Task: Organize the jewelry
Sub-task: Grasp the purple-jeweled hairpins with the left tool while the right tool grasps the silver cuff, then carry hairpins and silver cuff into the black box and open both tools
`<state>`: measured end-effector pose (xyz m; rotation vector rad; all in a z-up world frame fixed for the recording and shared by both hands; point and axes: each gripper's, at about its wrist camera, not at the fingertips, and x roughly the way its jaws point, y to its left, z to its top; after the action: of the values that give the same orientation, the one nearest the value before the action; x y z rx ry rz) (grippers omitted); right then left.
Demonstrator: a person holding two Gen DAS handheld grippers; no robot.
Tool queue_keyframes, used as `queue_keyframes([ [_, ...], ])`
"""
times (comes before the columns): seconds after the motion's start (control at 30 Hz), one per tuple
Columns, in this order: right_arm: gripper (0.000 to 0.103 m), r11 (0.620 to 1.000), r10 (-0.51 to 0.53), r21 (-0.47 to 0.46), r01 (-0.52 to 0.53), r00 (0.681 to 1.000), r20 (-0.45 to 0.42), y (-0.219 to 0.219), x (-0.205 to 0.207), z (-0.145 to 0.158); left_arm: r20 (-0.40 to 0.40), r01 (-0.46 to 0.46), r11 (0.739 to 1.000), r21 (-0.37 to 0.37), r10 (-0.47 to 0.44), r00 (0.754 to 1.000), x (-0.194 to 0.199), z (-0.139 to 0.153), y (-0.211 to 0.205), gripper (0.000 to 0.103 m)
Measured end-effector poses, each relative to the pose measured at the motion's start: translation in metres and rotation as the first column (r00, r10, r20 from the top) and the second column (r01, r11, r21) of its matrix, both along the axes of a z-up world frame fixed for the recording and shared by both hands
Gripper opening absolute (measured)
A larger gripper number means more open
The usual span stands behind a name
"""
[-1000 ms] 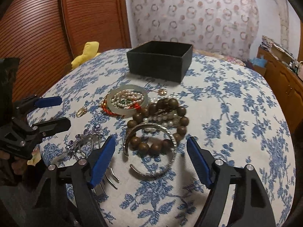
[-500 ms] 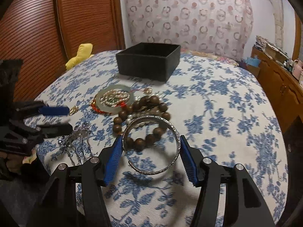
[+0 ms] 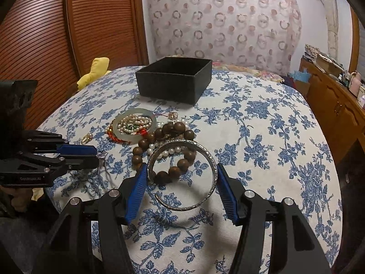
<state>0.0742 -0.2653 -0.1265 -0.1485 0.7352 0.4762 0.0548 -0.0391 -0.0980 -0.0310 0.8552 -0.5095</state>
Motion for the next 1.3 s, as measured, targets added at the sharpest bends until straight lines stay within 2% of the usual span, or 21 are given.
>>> queue_keyframes([
  [0.23, 0.062, 1.0, 0.015, -0.004, -0.015, 0.999, 0.034, 0.007, 0.007, 0.012, 0.058, -0.011, 1.0, 0.011, 0.01, 0.998, 0.008, 0.017, 0.004, 0.019],
  [0.5, 0.062, 1.0, 0.023, -0.007, -0.022, 0.997, 0.078, 0.008, 0.011, 0.03, 0.12, -0.008, 1.0, -0.012, 0.009, 0.993, 0.01, 0.04, 0.01, 0.019],
  [0.77, 0.062, 1.0, 0.012, -0.001, -0.012, 0.991, 0.131, 0.004, 0.019, 0.053, 0.212, -0.042, 0.998, -0.044, 0.05, 0.976, 0.019, 0.076, 0.02, 0.019],
  [0.97, 0.062, 1.0, -0.004, -0.01, 0.006, 0.984, 0.177, 0.004, 0.042, 0.069, 0.261, -0.102, 0.995, -0.017, 0.103, 0.96, 0.052, 0.091, 0.027, 0.019],
  [1.3, 0.062, 0.999, -0.036, -0.009, 0.038, 0.98, 0.195, 0.009, 0.097, 0.08, 0.27, -0.186, 0.982, -0.03, 0.187, 0.944, 0.117, 0.096, 0.047, 0.019],
])
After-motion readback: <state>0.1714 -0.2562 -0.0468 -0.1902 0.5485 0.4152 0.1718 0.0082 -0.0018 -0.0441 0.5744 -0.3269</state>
